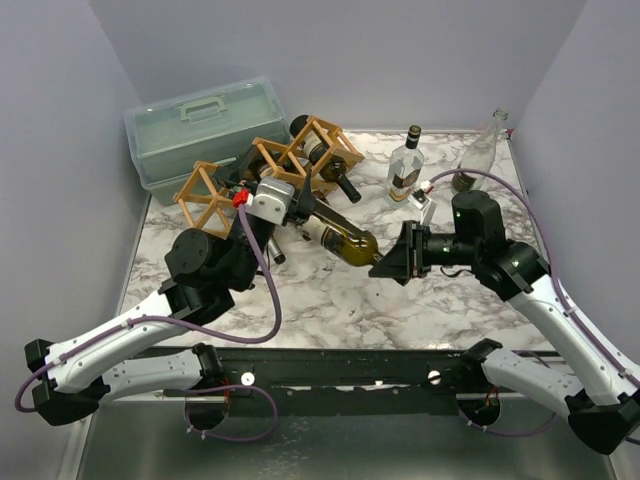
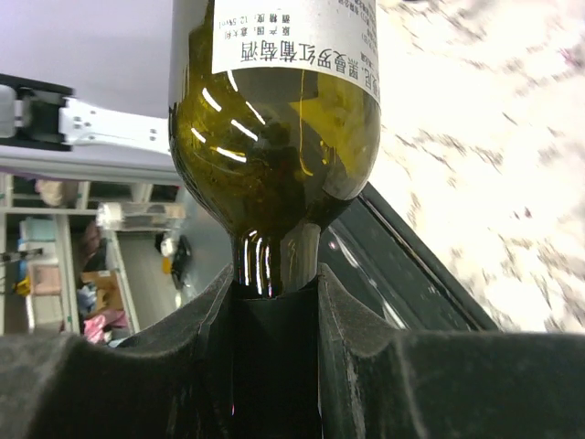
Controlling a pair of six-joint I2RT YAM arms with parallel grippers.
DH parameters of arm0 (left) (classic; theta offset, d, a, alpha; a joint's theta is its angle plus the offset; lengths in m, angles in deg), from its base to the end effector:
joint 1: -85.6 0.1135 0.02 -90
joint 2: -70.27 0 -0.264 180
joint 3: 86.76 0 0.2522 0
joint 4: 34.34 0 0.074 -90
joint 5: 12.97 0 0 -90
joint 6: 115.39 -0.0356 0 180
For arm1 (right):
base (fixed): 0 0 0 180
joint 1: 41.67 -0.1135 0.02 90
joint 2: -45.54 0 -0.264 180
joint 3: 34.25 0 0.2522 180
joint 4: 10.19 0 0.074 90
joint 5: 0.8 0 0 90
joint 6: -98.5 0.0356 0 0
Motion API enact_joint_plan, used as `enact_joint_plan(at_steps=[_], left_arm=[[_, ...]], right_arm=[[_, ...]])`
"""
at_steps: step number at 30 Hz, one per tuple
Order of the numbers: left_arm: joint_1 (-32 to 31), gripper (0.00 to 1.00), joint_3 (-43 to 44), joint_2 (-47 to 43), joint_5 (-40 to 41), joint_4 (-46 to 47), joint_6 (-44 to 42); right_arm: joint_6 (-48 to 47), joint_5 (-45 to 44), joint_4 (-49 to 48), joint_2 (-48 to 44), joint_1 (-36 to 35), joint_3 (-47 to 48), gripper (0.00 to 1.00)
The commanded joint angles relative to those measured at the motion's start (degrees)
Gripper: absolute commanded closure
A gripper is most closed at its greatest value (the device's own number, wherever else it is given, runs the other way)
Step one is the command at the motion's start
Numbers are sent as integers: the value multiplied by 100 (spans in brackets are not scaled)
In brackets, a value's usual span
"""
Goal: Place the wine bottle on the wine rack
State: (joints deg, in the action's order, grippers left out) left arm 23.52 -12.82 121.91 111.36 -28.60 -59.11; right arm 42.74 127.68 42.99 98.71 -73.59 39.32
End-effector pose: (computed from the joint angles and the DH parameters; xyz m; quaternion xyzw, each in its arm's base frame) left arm 0.1024 -0.1503 0.4648 0.1953 0.5175 -0.0534 0.8314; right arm 0.1443 0.1160 0.3576 -0.1410 0.8319 0.4892 0.2209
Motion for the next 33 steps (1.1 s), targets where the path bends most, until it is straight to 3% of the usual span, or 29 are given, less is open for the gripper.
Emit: enact_joint_plan(at_steps=[1, 4, 9, 16, 30, 33], left_arm=[[21, 1, 17, 51, 514, 1, -61], [61, 1, -89, 101, 357, 66, -290], [293, 1, -191, 268, 526, 63, -381], [872, 1, -234, 185, 994, -40, -46], [1264, 1, -792, -110, 701, 35, -20], [1286, 1, -894, -144, 688, 170, -115]], right_arm=[[856, 834, -2441, 124, -119, -354, 100], [1220, 565, -3144, 370, -644, -610, 99], [1208, -222, -3504, 1081, -1577, -377, 99], [2141, -1314, -5570, 1559, -2308, -1132, 99], [2618, -2642, -7633, 2599, -2812, -1676, 100], [2577, -2894, -7661, 2802, -2879, -1570, 99]])
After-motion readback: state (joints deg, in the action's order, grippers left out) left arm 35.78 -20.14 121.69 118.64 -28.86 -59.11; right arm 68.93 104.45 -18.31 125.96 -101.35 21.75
